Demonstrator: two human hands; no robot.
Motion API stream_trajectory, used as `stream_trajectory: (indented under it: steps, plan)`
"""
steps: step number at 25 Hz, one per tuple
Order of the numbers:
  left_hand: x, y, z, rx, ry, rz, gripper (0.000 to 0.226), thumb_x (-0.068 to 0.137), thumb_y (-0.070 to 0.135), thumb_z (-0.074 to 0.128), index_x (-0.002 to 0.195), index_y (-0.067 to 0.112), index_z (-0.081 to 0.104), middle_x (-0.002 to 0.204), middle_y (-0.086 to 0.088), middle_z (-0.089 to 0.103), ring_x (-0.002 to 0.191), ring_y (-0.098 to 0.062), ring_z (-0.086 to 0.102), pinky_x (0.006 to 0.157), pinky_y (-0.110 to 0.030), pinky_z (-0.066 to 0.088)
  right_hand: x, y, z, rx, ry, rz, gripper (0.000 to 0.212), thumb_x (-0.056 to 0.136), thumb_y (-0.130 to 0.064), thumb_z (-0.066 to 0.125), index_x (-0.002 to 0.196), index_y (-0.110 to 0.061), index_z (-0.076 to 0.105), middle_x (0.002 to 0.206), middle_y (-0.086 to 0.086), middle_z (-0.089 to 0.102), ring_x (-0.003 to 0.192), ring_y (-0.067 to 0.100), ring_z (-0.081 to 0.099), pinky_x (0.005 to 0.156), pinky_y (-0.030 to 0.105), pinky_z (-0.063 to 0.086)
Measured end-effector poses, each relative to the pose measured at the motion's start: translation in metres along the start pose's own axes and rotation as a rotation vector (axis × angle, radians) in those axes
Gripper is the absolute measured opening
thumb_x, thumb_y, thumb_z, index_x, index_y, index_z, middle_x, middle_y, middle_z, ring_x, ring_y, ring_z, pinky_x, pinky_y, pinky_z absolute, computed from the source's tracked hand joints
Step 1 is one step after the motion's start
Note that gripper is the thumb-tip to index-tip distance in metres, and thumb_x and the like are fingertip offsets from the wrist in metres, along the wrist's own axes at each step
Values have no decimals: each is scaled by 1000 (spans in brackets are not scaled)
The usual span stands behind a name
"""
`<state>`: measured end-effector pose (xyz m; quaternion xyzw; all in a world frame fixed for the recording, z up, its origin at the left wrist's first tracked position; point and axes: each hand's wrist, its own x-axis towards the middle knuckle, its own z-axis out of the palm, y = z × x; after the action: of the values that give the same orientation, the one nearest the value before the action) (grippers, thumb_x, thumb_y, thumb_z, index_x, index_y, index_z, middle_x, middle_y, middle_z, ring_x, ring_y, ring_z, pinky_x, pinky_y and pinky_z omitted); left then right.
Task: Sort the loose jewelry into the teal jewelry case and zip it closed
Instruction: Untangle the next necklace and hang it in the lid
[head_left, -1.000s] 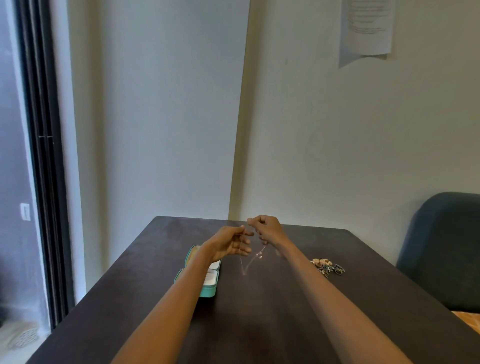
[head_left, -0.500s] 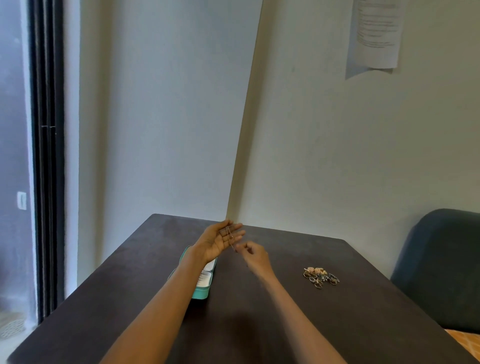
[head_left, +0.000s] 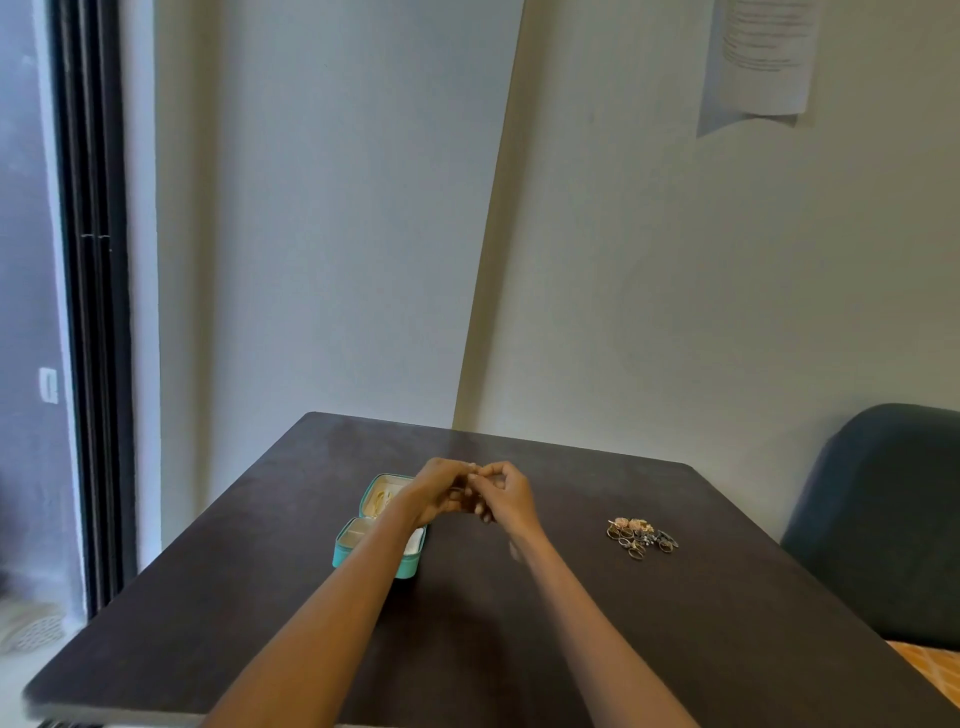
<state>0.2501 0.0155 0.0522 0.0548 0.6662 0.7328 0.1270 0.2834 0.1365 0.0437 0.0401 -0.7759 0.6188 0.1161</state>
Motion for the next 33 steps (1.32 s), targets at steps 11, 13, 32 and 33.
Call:
stream_trajectory:
  steps: [11,13,32,33]
  plan:
    - [-3,6,17,205,-258,-275,27,99,23,38,88,7,57,59,-2,51,52,-10,47,57,-24,52,4,13,-20,-175,173,-80,15,90,-25,61,84,-15,53,77,5,62,66,12,57,56,15,42]
    - [-6,7,21,209,-292,-288,37,101,30,33,77,9,53,54,0,49,48,-9,45,56,-23,49,6,13,-16,-168,235,-39,19,92,-28,59,87,-11,53,75,0,58,66,8,54,57,15,39]
    - [-4,-30,32,-994,11,70,69,93,57,34,132,0,43,125,-19,54,112,-35,52,96,-43,41,9,28,-21,-248,118,-137,11,89,-24,64,95,-20,72,94,-4,67,87,3,60,72,10,43]
    - [-4,-30,33,-1013,23,80,70,93,57,34,133,0,42,126,-18,53,112,-34,52,95,-43,41,10,28,-21,-288,109,-145,12,87,-25,67,96,-20,73,95,-5,67,87,1,60,72,9,43]
